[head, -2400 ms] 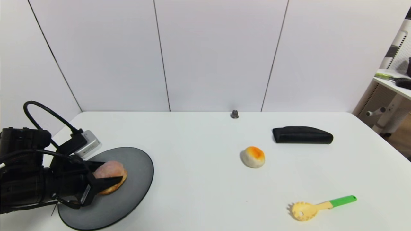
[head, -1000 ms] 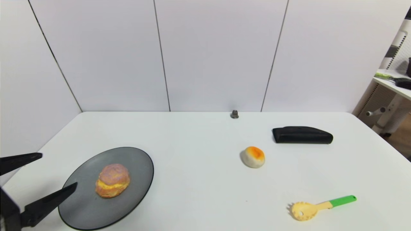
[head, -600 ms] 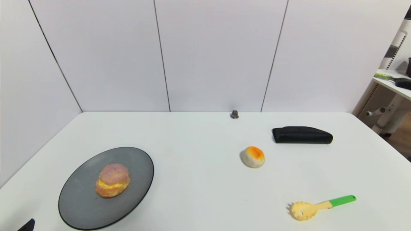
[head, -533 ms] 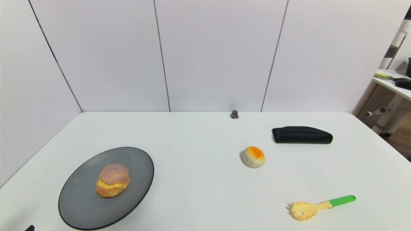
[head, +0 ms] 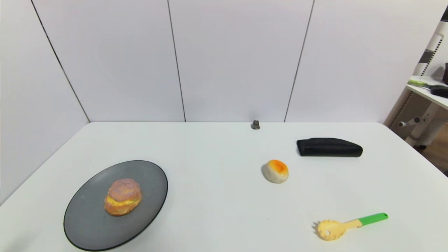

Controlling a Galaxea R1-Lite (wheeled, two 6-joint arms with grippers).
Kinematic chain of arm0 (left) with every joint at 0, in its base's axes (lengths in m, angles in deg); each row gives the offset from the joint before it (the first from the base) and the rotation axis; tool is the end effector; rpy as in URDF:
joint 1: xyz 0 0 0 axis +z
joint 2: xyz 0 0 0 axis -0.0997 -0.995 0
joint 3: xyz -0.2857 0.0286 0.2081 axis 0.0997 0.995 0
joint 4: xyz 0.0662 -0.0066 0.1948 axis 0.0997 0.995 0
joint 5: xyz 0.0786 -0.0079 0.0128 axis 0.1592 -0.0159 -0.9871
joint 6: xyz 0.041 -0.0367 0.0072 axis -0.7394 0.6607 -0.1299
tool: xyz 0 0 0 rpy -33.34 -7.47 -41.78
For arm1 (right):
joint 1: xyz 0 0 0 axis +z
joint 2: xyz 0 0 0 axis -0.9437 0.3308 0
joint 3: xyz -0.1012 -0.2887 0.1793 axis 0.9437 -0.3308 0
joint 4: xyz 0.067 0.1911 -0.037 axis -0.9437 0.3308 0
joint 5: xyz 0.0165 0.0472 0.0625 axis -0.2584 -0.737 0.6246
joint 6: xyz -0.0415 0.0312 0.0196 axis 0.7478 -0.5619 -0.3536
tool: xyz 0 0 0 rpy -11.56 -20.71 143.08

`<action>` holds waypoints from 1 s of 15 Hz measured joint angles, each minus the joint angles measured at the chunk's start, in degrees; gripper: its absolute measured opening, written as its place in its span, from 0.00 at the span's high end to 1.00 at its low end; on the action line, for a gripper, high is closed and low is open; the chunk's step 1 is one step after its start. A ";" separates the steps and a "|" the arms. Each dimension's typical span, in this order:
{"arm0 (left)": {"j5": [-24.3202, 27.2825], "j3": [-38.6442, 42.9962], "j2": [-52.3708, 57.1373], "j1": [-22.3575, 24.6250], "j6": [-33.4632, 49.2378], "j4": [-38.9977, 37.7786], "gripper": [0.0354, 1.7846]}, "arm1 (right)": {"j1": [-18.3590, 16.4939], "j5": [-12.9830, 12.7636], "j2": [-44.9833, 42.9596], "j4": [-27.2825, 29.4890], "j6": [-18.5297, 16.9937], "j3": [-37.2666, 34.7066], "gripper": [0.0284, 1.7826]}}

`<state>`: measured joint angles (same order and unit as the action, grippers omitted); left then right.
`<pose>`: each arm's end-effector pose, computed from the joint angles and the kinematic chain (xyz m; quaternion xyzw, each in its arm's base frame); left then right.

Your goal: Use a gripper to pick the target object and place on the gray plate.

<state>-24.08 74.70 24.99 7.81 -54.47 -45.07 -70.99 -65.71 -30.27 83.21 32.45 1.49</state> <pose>-0.0222 -0.0121 0.1532 0.1409 -0.0506 -0.0769 0.9857 -0.0275 -0.0024 0.0755 0.0357 0.0000 -0.0257 0.9990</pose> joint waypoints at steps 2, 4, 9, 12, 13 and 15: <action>-6.78 4.73 5.07 -0.90 1.12 -0.13 0.06 | 0.00 0.00 0.00 0.00 -0.01 0.00 0.04; -12.40 9.07 8.35 -1.38 2.00 -1.18 0.06 | -0.02 0.00 0.00 0.00 -0.01 0.00 0.04; -7.72 10.75 10.73 -1.65 4.12 4.52 0.06 | -0.02 -0.01 0.00 0.00 -0.01 0.00 0.04; -8.44 10.83 10.86 -1.67 7.27 4.66 0.06 | -0.02 0.02 0.00 0.02 -0.01 0.00 0.04; -8.80 10.85 10.89 -1.67 9.73 4.75 0.06 | -0.02 0.00 0.00 0.00 0.00 0.00 0.04; -11.34 10.85 10.91 -1.67 15.24 4.66 0.06 | -0.02 0.00 0.00 0.00 0.00 0.00 0.04</action>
<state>-35.42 85.55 35.90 6.13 -39.23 -40.42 -71.01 -65.71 -30.27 83.21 32.45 1.49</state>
